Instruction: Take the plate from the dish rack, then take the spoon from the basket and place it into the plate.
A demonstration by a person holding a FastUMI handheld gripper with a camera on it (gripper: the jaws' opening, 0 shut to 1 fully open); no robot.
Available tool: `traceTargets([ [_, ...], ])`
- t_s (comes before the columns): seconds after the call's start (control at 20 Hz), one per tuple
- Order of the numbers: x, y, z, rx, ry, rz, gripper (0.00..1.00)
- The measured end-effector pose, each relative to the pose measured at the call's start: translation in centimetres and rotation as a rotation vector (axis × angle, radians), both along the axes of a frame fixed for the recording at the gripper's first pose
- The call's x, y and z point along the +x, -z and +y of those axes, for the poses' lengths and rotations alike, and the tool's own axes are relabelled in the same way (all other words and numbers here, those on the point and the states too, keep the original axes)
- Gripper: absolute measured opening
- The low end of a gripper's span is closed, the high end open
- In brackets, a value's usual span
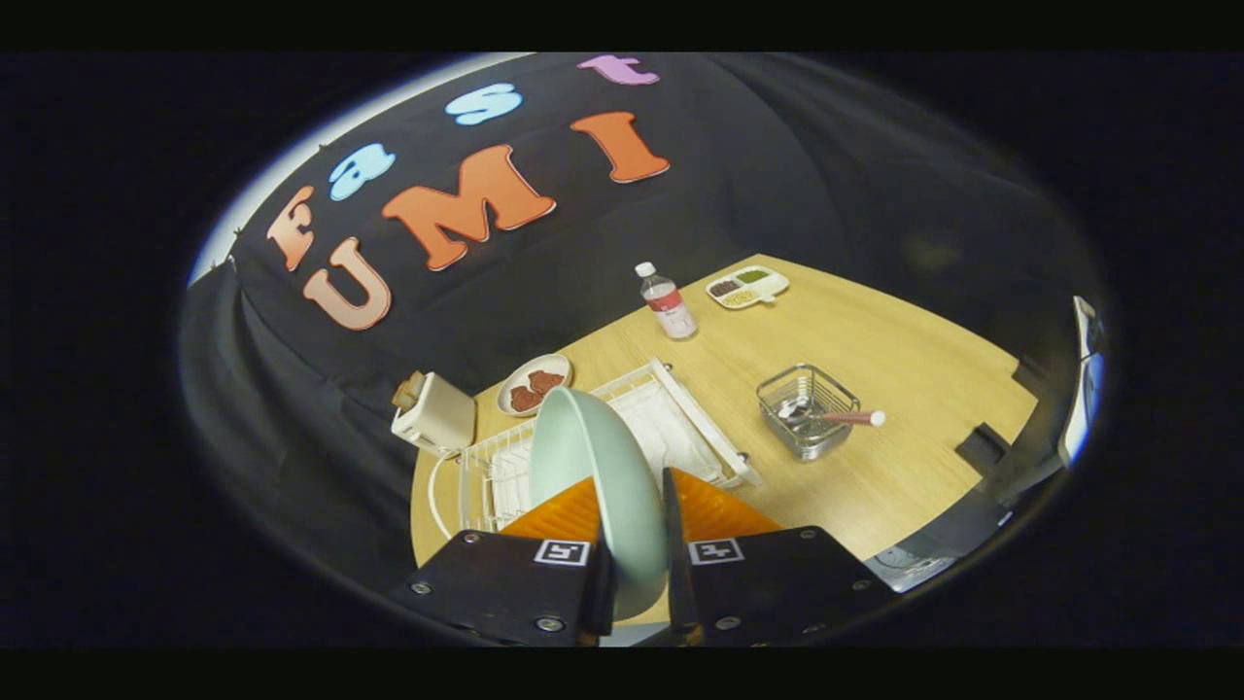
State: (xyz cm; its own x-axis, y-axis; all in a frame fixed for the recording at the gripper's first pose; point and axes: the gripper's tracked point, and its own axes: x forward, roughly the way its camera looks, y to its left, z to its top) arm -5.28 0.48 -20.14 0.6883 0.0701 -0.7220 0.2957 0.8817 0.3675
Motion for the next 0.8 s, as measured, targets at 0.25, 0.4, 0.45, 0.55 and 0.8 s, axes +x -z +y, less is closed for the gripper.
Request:
traceTargets([
  [0.25,-4.6,2.8,0.8,0.145,-0.005,0.039,0.22],
  [0.4,-7.0,4.8,1.6,0.249,0.01,0.075,0.22],
  [0.45,-7.4,5.5,1.7,0.267,0.011,0.086,0.22],
  [0.55,-8.3,6.8,2.3,0.279,-0.016,0.102,0.22],
  [0.8,-8.6,10.7,3.2,0.305,-0.013,0.171,0.23],
])
